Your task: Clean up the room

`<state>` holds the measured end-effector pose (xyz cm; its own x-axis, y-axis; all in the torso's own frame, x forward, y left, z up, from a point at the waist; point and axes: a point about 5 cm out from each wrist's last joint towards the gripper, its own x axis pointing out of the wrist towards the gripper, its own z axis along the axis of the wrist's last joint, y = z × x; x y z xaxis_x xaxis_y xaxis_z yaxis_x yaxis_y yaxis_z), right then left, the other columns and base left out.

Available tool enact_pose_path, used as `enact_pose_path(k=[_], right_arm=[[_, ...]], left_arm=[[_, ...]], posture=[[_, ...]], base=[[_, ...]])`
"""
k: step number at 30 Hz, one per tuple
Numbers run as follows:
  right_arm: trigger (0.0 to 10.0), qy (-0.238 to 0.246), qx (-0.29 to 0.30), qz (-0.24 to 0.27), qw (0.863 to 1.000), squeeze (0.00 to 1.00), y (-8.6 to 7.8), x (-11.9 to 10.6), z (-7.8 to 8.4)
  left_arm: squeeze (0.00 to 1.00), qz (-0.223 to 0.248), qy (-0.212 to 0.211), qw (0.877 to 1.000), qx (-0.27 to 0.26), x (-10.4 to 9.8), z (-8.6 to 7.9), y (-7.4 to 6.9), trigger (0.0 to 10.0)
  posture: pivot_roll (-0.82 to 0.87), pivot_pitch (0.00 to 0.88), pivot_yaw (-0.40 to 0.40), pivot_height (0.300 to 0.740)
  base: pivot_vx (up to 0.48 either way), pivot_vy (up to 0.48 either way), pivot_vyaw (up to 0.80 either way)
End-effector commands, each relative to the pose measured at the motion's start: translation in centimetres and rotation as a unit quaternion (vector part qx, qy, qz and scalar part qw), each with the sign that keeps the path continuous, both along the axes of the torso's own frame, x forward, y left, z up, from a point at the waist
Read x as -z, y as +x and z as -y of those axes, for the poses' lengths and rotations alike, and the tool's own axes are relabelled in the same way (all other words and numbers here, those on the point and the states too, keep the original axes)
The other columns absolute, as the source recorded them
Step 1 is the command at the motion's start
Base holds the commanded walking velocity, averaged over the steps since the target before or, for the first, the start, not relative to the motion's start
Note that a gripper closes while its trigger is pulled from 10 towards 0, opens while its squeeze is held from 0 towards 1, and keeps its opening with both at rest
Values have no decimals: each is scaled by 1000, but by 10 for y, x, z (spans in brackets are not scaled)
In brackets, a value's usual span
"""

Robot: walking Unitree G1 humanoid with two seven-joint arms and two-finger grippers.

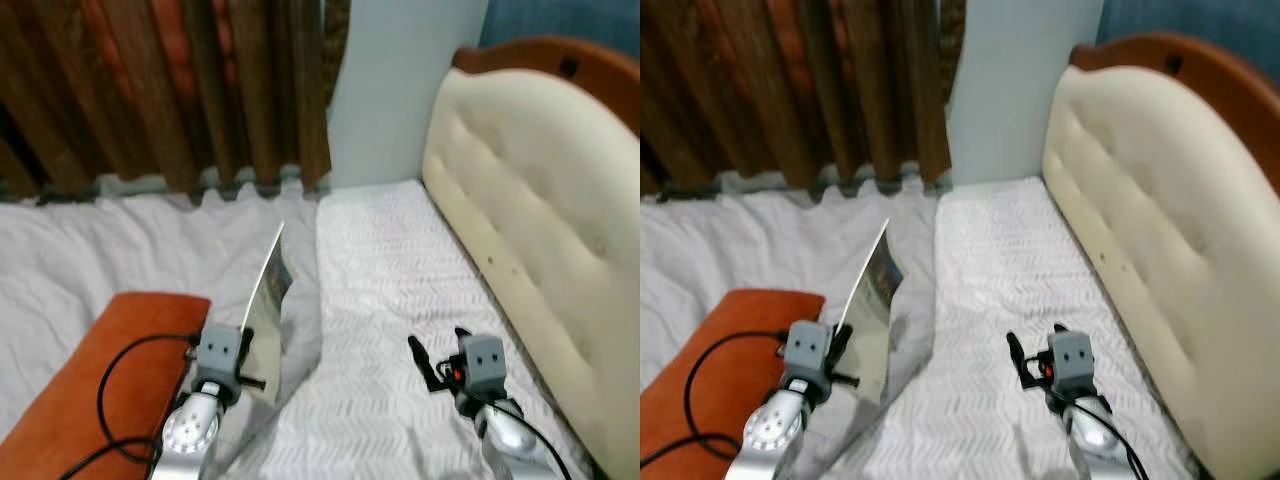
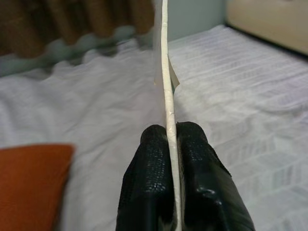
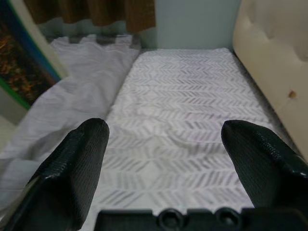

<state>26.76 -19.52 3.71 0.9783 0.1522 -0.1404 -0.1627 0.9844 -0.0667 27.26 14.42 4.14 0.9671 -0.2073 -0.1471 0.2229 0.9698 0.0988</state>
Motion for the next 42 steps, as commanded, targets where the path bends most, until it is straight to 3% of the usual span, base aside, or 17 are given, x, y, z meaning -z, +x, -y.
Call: enact_pose_path(k=[1,5,7,23,25,29,30,31,32,33,34,35,36,38,42], right_arm=[[10000,-9,0,-2,1000,0,-1,0,5],[10000,-10,-5,-6,1000,0,-3,2,5],[10000,-10,-6,-7,1000,0,-3,3,5],[10000,-11,-12,-19,1000,0,-7,7,5],[10000,-10,-15,-20,1000,0,-7,7,4],[10000,-11,-22,-21,999,0,-7,7,1],[10000,-13,-29,-19,999,0,-7,7,-1],[10000,-17,-45,-15,999,0,-10,4,-5],[10000,-19,-59,-13,998,0,-12,2,-8],[10000,-19,-59,-13,998,0,-12,2,-8],[10000,-22,-70,-12,997,0,-13,1,-12],[10000,-21,-80,-12,997,0,-17,-3,-15],[10000,-22,-88,-9,996,0,-23,-7,-17],[10000,-26,-101,-8,994,0,-36,-16,-17],[10000,-32,-113,-14,993,0,-66,-30,-15]], left_arm=[[0,27,-2,999,33,-8,16,1,10000],[0,23,-12,999,37,-6,21,2,10000],[0,25,2,999,43,-6,22,3,10000],[0,16,-12,997,77,-1,32,0,10000],[0,-24,3,996,88,8,34,9,10000],[0,-48,9,994,102,10,38,21,10000],[0,-52,-7,994,97,5,42,31,10000],[0,-71,-64,991,90,-8,54,51,10000],[0,-74,-94,989,83,-16,59,60,10000],[0,-74,-94,989,83,-16,59,60,10000],[0,-81,-120,986,76,-22,62,66,10000],[0,-86,-172,979,68,-32,66,75,10000],[0,-93,-227,967,62,-40,69,81,10000],[0,-101,-296,948,59,-50,74,89,10000],[0,-113,-363,923,64,-59,82,94,10000]], posture=[[-27,0,0,740],[-31,0,1,740],[-32,0,1,740],[-48,0,3,740],[-50,0,-9,740],[-55,0,-16,740],[-70,22,-26,740],[-103,65,-35,740],[-134,108,-41,740],[-134,108,-41,740],[-134,108,-41,740],[-201,199,-58,740],[-234,241,-67,740],[-292,306,-85,740],[-375,411,-115,740]], base=[[368,-307,0],[0,0,0],[0,0,0],[0,-479,0],[135,-122,0],[0,0,0],[0,0,0],[0,0,0],[0,0,0],[0,0,0],[0,0,0],[0,0,0],[0,0,0],[0,0,0],[0,0,0]])
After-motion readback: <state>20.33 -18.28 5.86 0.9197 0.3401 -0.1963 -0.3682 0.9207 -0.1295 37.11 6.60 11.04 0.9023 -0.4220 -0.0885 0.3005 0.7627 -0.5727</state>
